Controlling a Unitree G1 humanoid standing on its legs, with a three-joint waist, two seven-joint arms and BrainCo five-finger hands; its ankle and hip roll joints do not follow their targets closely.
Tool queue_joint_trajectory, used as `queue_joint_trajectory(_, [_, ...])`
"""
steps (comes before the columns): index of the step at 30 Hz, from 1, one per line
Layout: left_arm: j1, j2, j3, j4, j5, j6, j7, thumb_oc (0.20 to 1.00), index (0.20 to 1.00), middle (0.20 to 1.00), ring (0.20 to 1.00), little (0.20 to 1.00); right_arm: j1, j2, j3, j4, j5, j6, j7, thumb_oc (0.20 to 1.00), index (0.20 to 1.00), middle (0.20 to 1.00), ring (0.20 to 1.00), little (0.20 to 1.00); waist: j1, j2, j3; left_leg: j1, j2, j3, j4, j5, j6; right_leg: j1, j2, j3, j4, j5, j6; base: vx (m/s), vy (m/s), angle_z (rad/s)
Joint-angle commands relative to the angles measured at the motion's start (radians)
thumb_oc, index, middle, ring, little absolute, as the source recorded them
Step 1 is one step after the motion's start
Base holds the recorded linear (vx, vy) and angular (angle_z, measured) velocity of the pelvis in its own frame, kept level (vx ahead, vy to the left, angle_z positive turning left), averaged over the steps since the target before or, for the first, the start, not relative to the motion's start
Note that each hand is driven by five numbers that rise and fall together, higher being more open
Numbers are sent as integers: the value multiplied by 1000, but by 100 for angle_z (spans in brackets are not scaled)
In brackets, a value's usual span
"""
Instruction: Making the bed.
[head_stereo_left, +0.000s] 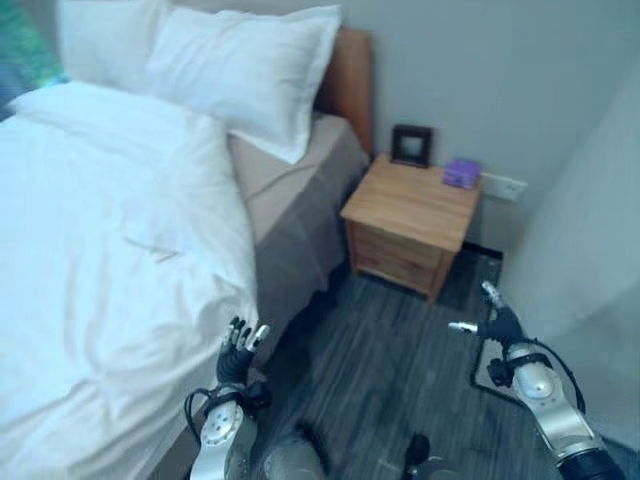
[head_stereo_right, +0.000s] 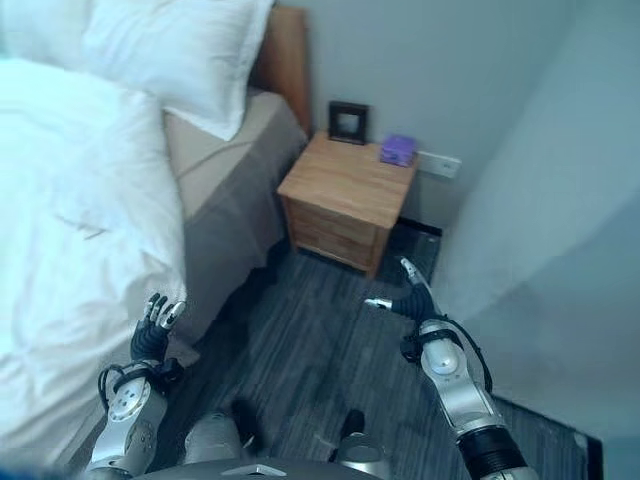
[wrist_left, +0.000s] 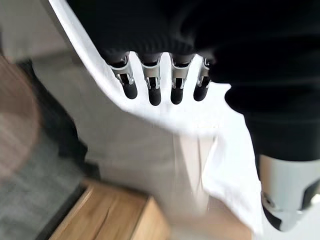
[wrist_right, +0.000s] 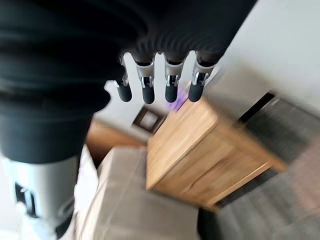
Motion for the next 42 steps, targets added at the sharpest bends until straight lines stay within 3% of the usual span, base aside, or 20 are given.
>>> queue_joint_trajectory(1, [2,83,47,-84,-19,-19,-26,1000,1000,1000,1000,1000,-17,-38,-60,-53,10,-34,-26,1000,1000,1000,1000,1000,-15,18,-21,118,21,48,-95,-4,11,92,-51,-6,34,-135,69,303,37,145])
queue_joint_trajectory(2, [2,87,45,-83,-16,-15,-29,1000,1000,1000,1000,1000,-18,-41,-58,-57,4,-31,-25,1000,1000,1000,1000,1000,-5,16,-25,114,10,30,-110,0,15,105,-55,-13,54,-136,72,297,72,141])
queue_joint_trajectory(4, [14,94,45,-80,3,-8,-33,1000,1000,1000,1000,1000,-26,-40,-48,-68,-21,-33,-15,1000,1000,1000,1000,1000,7,3,-43,152,-79,-36,-198,-23,56,113,-88,-41,150,-133,102,268,129,79])
queue_joint_trajectory(5, [14,94,45,-80,3,-8,-33,1000,1000,1000,1000,1000,-26,-40,-48,-68,-21,-33,-15,1000,1000,1000,1000,1000,7,3,-43,152,-79,-36,-198,-23,56,113,-88,-41,150,-133,102,275,166,78])
queue_joint_trajectory(8, [-1,137,45,-87,40,-22,-15,1000,1000,1000,1000,1000,-92,-48,-5,-104,-80,-41,-11,1000,1000,1000,1000,1000,5,-24,-41,274,-185,-54,-310,-76,123,-8,-258,-26,523,89,206,277,191,81])
queue_joint_trajectory(9, [-9,151,47,-97,48,-25,-6,1000,1000,1000,1000,1000,-123,-46,8,-120,-90,-42,-14,1000,1000,1000,1000,1000,-6,-25,-25,286,-197,-78,-312,-91,139,-86,-296,26,639,113,208,167,117,107])
queue_joint_trajectory(12, [-35,182,53,-117,59,-35,15,1000,1000,1000,1000,1000,-191,-52,34,-136,-120,-44,-31,1000,1000,1000,1000,1000,-9,-17,-10,283,-175,-89,-309,-81,144,-180,-295,72,677,93,186,78,-50,95])
queue_joint_trajectory(14, [-61,222,76,-141,54,-59,34,1000,1000,1000,1000,1000,-285,-52,65,-139,-121,-48,-46,1000,1000,1000,1000,1000,3,-35,5,275,-162,-163,-308,-81,121,-204,-290,107,541,34,156,127,-271,107])
queue_joint_trajectory(16, [-90,248,81,-149,44,-66,40,1000,1000,1000,1000,1000,-327,-62,65,-145,-120,-43,-49,1000,1000,1000,1000,1000,5,-53,8,270,-161,-233,-310,-92,97,-208,-226,168,348,-36,135,203,-316,115])
queue_joint_trajectory(18, [-113,258,81,-144,36,-71,43,1000,1000,1000,1000,1000,-366,-80,66,-144,-129,-33,-59,1000,1000,1000,1000,1000,3,-72,7,275,-180,-300,-316,-110,83,-214,-166,263,222,-35,143,214,-217,125])
queue_joint_trajectory(19, [-115,258,82,-143,36,-71,43,1000,1000,1000,1000,1000,-370,-80,66,-142,-129,-33,-60,1000,1000,1000,1000,1000,1,-72,7,271,-179,-301,-317,-104,83,-214,-164,260,215,-27,141,286,-187,153])
queue_joint_trajectory(20, [-129,263,79,-122,31,-71,39,1000,1000,1000,1000,1000,-419,-91,73,-137,-133,-27,-71,1000,1000,1000,1000,1000,5,-83,5,278,-197,-364,-321,-126,75,-226,-127,308,160,-16,142,269,-153,152])
queue_joint_trajectory(24, [-153,277,69,-81,40,-67,25,1000,1000,1000,1000,1000,-519,-89,108,-97,-151,-11,-84,1000,1000,1000,1000,1000,6,-95,7,280,-216,-434,-328,-133,71,-253,-95,304,126,21,131,180,-124,141])
queue_joint_trajectory(27, [-147,279,63,-42,40,-59,4,1000,1000,1000,1000,1000,-661,-91,176,47,-174,16,-93,1000,1000,1000,1000,1000,27,-102,-6,283,-233,-475,-320,-139,60,-184,-98,247,52,34,117,145,-121,62])
queue_joint_trajectory(33, [-119,309,85,-19,31,-65,10,1000,1000,1000,1000,1000,-894,-123,259,200,-198,36,-115,1000,1000,1000,1000,1000,48,-79,1,271,-214,-489,-315,-127,38,-169,-77,215,34,27,102,84,-64,23])
queue_joint_trajectory(35, [-122,310,94,-37,0,-77,18,1000,1000,1000,1000,1000,-972,-136,278,286,-203,44,-143,1000,1000,1000,1000,1000,70,-66,38,209,-217,-497,-210,-161,26,-178,-83,203,27,16,82,-19,-64,1])
queue_joint_trajectory(37, [-159,318,75,-47,-13,-98,20,1000,1000,1000,1000,1000,-1025,-175,296,347,-219,42,-167,1000,1000,1000,1000,1000,82,-61,81,107,-174,-434,-116,-138,-9,-181,-110,162,17,13,85,-117,12,30])
queue_joint_trajectory(39, [-175,320,74,-45,-23,-99,17,1000,1000,1000,1000,1000,-1065,-195,312,388,-228,50,-181,1000,1000,1000,1000,1000,81,-42,81,81,-135,-393,-134,-112,-17,-194,-112,139,11,10,93,-38,100,91])
queue_joint_trajectory(41, [-175,337,81,-37,-14,-96,14,1000,1000,1000,1000,1000,-1126,-243,353,413,-272,61,-183,1000,1000,1000,1000,1000,80,-20,82,88,-100,-353,-226,-70,-29,-208,-116,120,11,11,110,-19,143,35])
queue_joint_trajectory(42, [-183,363,72,-41,2,-93,3,1000,1000,1000,1000,1000,-1133,-240,349,477,-303,67,-205,1000,1000,1000,1000,1000,71,8,88,89,-96,-336,-302,-9,-35,-252,-105,110,11,23,116,-47,127,-11])
